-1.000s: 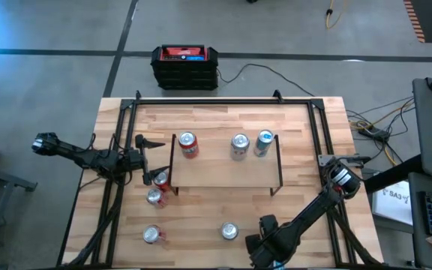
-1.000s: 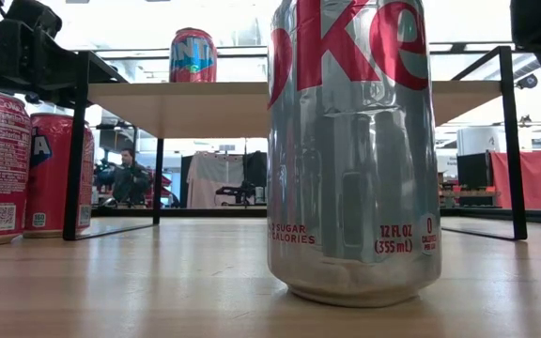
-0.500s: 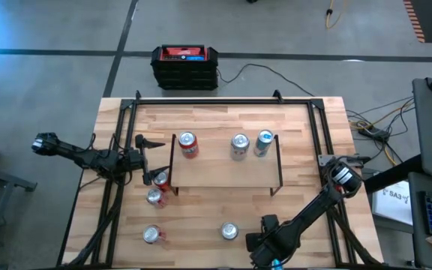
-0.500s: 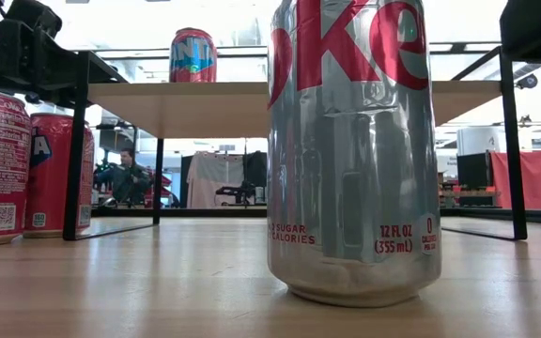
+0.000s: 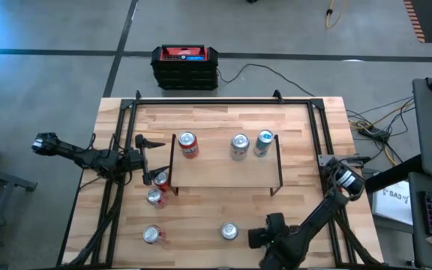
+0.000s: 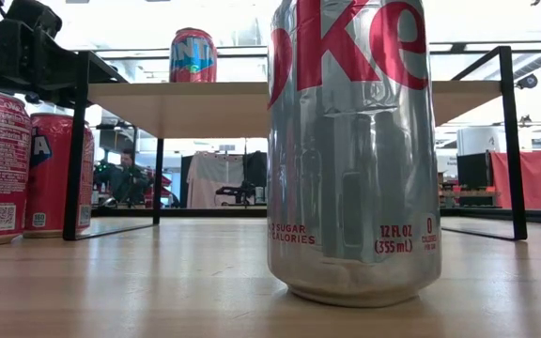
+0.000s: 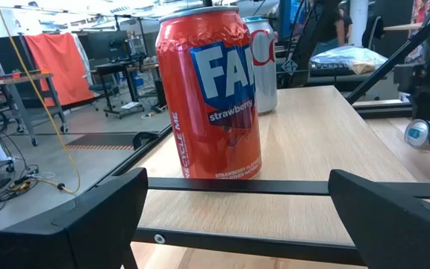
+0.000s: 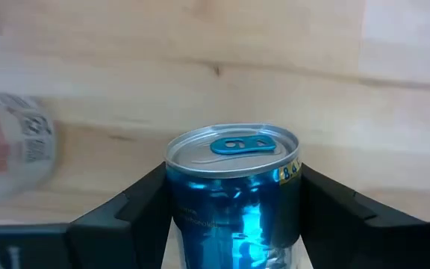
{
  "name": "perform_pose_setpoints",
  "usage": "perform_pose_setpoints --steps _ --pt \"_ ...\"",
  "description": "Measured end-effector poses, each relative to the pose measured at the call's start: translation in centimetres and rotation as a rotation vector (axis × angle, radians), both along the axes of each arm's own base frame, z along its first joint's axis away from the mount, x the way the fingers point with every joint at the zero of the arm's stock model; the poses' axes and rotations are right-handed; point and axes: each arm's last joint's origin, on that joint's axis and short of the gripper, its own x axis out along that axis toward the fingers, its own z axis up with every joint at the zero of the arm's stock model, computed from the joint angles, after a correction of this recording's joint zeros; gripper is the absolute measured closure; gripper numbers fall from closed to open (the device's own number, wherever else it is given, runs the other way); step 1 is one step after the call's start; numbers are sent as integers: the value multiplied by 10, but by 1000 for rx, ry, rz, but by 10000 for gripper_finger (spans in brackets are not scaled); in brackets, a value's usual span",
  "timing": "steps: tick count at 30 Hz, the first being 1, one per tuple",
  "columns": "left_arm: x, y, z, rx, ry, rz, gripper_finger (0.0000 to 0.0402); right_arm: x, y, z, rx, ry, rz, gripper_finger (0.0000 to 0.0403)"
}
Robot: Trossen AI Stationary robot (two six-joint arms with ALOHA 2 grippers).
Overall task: Place canned beverage on shelf
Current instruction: Put the blue soda can on the shelf aligned with the other blue soda can
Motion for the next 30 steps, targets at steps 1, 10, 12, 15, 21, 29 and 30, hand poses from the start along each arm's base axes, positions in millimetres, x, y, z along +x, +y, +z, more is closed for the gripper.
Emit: perform_pose_setpoints --steps 1,10,12,15,21,29,30 --pt "0 0 0 0 0 0 2 -1 0 0 -18 -11 5 183" --pt "0 0 0 0 0 0 2 -13 1 5 -240 -125 80 183" --pt "0 0 0 0 0 0 2 -16 1 8 -286 -148 108 183" --pt "0 0 0 0 0 0 2 -22 -1 18 -356 -189 153 180" --pt "0 0 0 0 0 0 2 -29 1 28 -485 -293 253 156" --pt "0 0 0 0 0 0 2 -28 4 25 -714 -389 409 163" --pt "0 0 0 0 0 0 2 -27 4 24 -742 -398 426 163"
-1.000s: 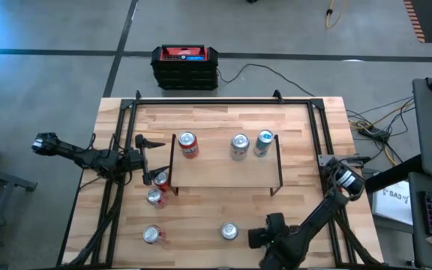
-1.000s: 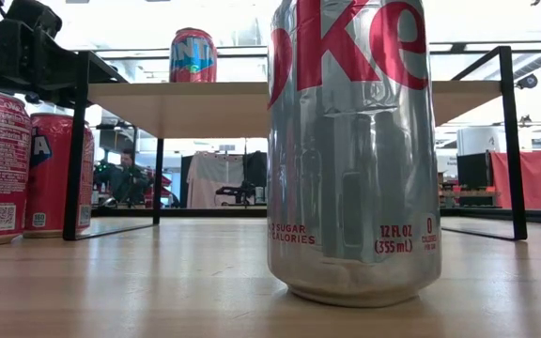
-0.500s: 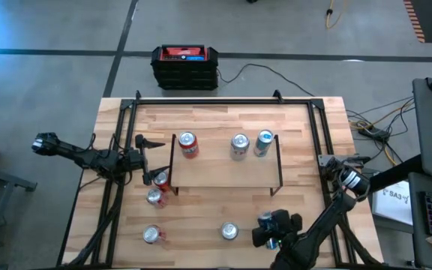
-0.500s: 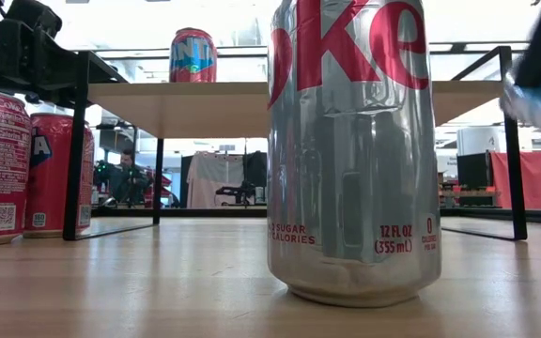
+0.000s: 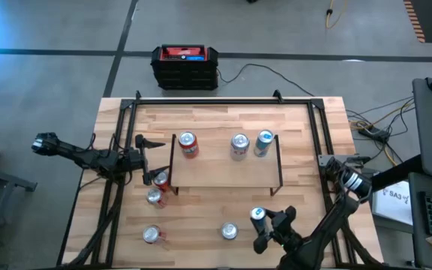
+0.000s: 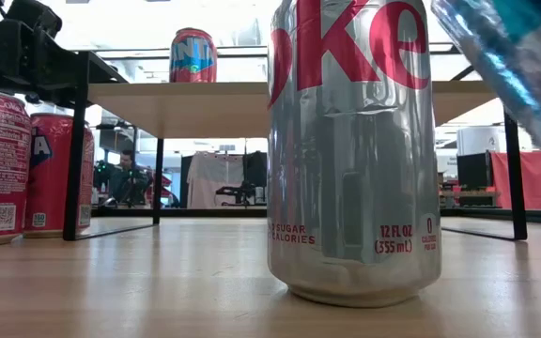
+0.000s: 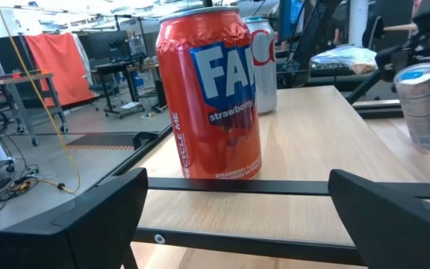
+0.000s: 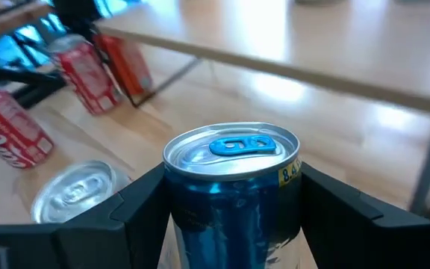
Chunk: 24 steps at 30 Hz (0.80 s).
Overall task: Place canned beverage on shelf
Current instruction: Put the blue soda can on the shelf aligned with the other blue soda can
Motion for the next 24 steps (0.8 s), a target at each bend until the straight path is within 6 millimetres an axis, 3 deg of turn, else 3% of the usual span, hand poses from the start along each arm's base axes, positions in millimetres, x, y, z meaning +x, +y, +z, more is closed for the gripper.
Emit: perform_pose_setpoints --steps 18,24 --pt "0 0 0 0 0 0 2 12 12 -54 -272 -133 88 163" --pt "0 0 0 0 0 0 2 13 12 -60 -285 -125 92 163"
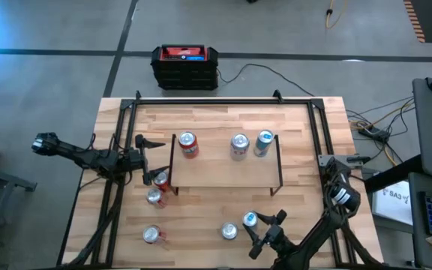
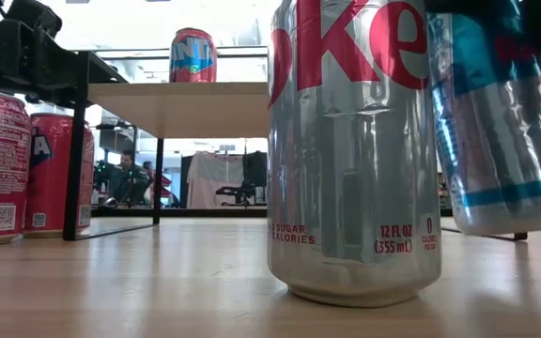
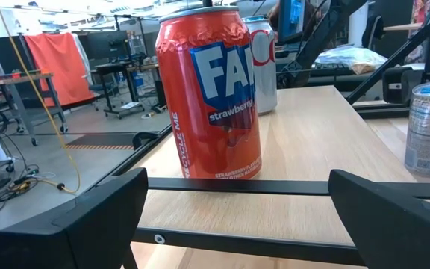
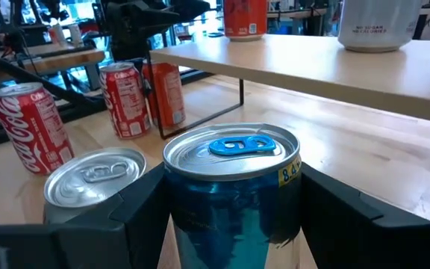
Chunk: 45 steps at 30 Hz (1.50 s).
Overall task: Place canned beverage on shelf
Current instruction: Put the blue soda can on the shelf aligned with the other blue soda can
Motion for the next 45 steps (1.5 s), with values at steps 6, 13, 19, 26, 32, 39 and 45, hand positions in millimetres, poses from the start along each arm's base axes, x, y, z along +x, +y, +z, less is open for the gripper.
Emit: perform_pose_setpoints --steps 6,13,19,26,32,39,45 --pt "0 0 0 0 0 0 2 0 0 -1 -7 8 1 163" --pt "0 0 0 0 0 0 2 -1 -1 -2 11 36 -13 163" --pt "0 0 0 0 0 0 2 -1 -1 -3 15 53 -17 163" --pt "0 0 0 0 0 0 2 -1 -1 -5 38 74 -30 163" --pt "0 0 0 0 0 0 2 -1 -1 -7 51 69 -29 163" --pt "0 0 0 0 0 0 2 -1 0 -7 49 82 -25 163" --pt "0 0 0 0 0 0 2 0 1 -7 60 78 -28 141"
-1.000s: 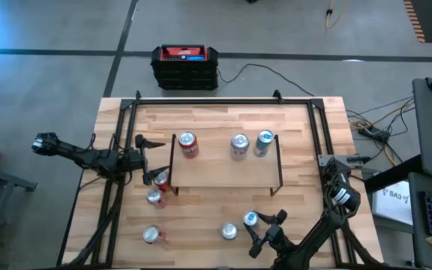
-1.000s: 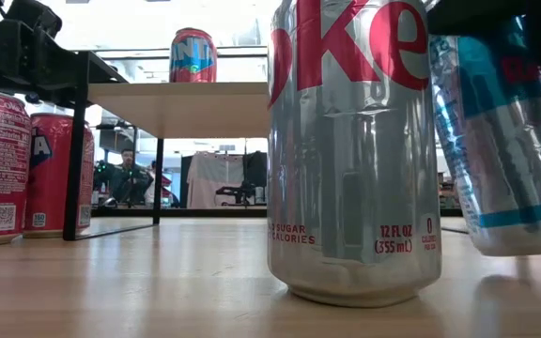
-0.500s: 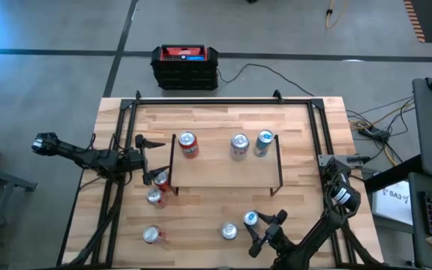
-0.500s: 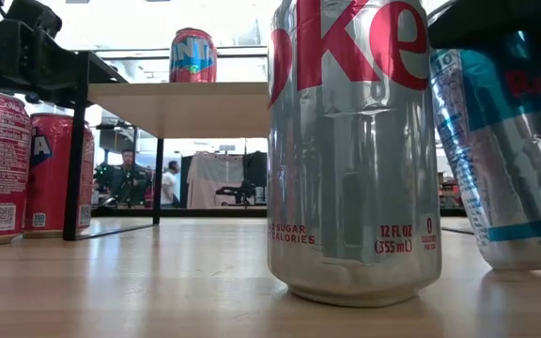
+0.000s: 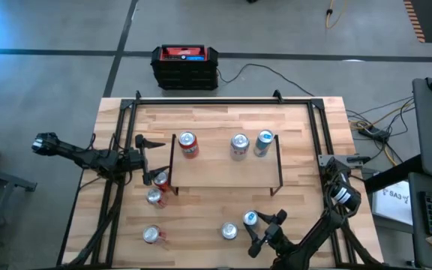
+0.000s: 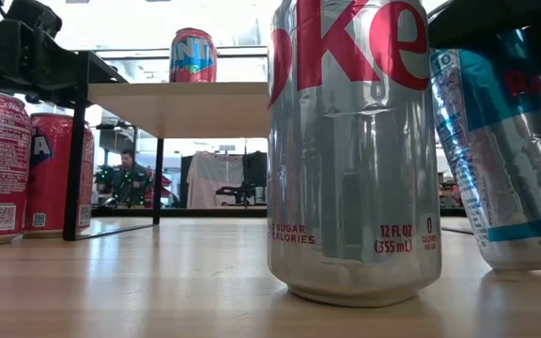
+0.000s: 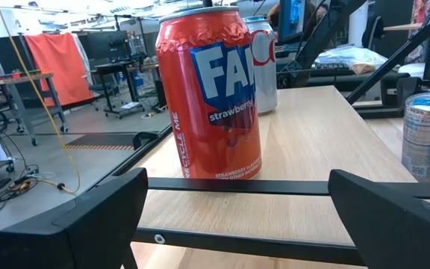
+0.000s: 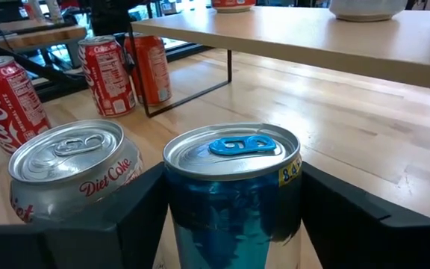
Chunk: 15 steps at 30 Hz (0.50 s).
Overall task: Place canned beverage on shelf
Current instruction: Put the blue soda can on the shelf aligned with the other blue soda can
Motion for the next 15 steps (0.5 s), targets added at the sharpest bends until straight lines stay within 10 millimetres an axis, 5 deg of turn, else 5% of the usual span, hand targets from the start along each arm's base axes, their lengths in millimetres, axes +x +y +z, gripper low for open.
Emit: perform_pose_setpoints --steps 15 --pt "0 0 0 0 0 0 2 -3 7 3 139 64 -49 32"
